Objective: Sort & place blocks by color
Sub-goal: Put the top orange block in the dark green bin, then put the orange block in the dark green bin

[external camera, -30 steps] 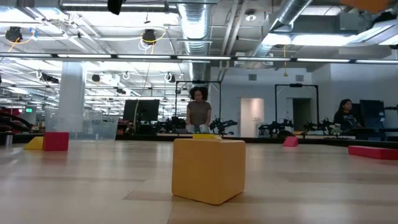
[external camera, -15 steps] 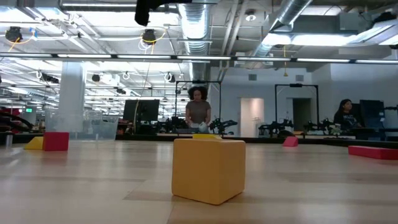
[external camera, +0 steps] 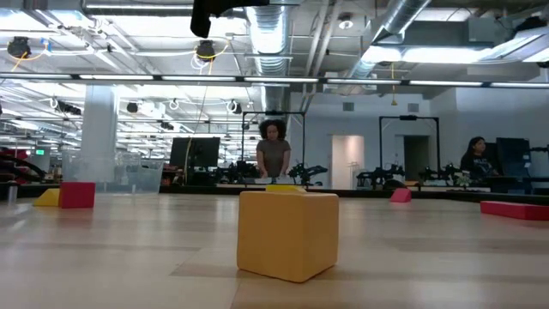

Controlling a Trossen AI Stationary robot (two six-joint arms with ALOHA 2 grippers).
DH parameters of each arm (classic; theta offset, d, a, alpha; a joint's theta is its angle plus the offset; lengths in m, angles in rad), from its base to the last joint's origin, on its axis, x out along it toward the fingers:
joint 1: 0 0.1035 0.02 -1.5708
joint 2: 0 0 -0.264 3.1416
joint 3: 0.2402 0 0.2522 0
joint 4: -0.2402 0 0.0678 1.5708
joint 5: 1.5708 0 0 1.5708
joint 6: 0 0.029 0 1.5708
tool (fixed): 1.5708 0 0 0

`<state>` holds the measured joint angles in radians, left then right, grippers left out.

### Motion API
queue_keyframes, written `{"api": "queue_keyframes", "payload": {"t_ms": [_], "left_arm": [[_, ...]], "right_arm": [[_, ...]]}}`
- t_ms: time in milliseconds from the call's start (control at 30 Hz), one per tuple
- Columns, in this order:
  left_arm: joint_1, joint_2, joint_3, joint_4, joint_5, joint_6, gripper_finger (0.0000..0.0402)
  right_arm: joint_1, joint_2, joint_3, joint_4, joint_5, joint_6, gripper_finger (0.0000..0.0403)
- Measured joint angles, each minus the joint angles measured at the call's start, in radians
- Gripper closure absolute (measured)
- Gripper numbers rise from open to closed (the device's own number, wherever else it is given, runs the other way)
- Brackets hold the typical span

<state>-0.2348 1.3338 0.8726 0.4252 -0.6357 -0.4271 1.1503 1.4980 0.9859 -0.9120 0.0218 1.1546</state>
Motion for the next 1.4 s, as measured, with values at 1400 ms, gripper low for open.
{"api": "queue_keyframes", "payload": {"t_ms": [1400], "left_arm": [[0.068, -0.249, 0.001, -0.408, 0.021, 0.033, 0.0219]], "right_arm": [[-0.381, -0.238, 0.000, -0.077, 0.447, 0.248, 0.0159]]}}
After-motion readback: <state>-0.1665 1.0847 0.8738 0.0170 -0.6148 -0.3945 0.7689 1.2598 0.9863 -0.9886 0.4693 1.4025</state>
